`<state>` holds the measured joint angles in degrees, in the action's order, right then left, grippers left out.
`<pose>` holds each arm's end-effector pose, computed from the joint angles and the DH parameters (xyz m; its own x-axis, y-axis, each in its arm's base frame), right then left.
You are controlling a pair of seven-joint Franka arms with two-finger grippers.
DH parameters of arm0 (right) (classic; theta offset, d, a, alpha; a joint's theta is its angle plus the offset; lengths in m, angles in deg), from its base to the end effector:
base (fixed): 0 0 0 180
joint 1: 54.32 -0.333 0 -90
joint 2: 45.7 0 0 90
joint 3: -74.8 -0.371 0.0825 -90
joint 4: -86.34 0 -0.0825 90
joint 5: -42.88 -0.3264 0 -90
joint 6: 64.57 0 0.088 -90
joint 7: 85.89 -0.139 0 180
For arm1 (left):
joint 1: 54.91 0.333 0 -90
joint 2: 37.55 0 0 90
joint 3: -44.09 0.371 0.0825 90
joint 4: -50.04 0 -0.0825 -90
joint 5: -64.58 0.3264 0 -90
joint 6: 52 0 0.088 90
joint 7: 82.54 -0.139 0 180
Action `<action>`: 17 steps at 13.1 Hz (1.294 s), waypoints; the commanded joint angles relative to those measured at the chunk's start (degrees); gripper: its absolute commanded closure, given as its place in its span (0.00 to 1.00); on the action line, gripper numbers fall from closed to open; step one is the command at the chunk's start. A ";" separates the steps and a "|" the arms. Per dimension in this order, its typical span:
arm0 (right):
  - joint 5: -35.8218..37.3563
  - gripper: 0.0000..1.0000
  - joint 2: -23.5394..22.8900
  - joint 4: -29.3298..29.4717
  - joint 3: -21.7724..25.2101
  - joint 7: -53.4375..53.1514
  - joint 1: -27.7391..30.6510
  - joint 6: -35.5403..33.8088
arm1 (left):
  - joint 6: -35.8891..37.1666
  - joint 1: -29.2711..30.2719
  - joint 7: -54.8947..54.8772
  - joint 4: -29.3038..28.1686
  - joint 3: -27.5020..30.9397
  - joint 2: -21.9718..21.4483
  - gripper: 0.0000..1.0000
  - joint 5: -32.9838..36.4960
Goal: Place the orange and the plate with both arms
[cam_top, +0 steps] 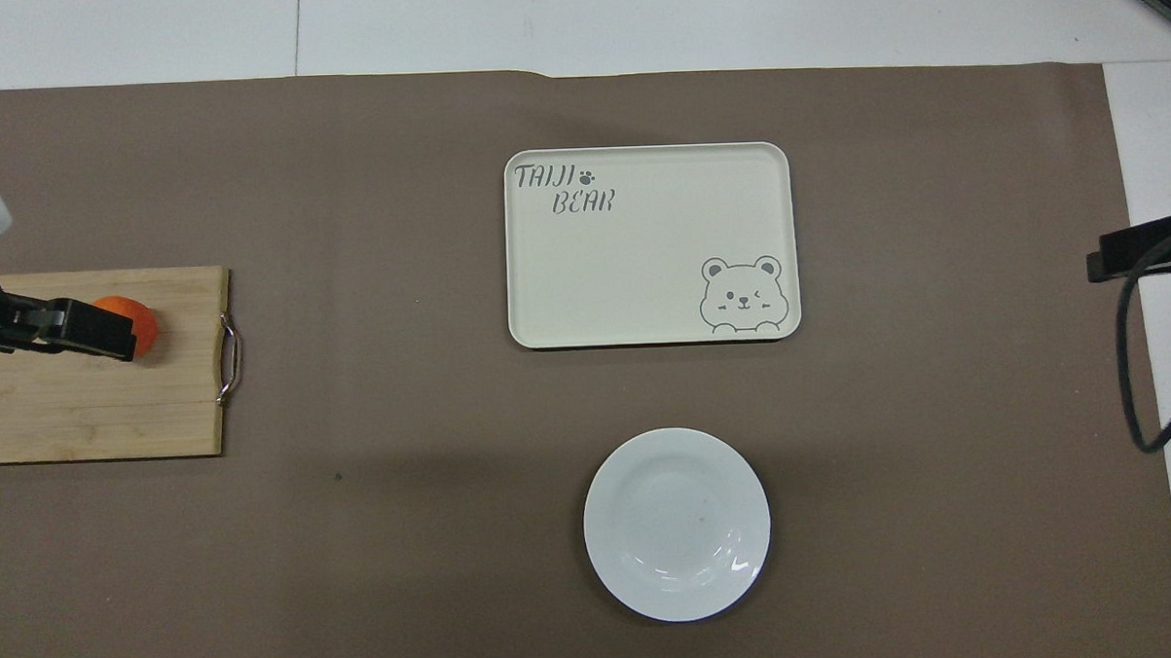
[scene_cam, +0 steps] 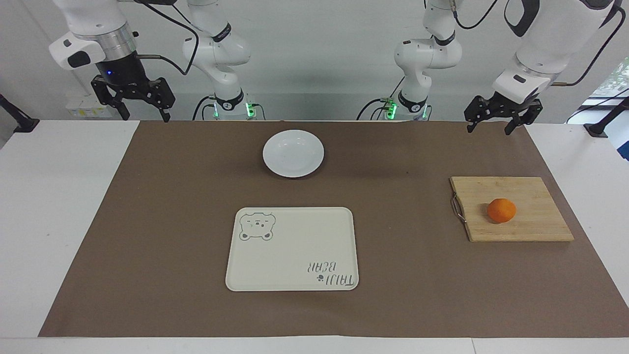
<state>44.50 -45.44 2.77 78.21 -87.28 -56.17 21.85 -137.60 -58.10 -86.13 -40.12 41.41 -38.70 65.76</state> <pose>0.4905 -0.0175 0.6904 0.9971 -0.0532 0.0549 -0.0547 -0.9982 0.0265 0.4773 -0.0464 0.6497 0.9848 -0.1625 -0.0607 -0.1639 -0.9863 -0.0178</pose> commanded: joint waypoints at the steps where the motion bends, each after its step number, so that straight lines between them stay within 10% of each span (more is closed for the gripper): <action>1: -0.56 0.00 -0.44 1.57 0.02 1.21 0.44 -1.43 | -0.61 1.25 -0.20 -1.16 -0.22 -1.22 0.00 0.49; 17: -0.48 0.00 0.18 0.51 0.10 1.21 0.27 -1.69 | -5.97 4.95 0.16 -5.37 -0.22 -2.36 0.00 -0.92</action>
<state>44.48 -45.52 3.21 78.21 -87.28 -56.21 21.06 -140.61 -54.41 -86.01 -41.28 41.52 -38.73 65.50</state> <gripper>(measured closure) 0.000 0.000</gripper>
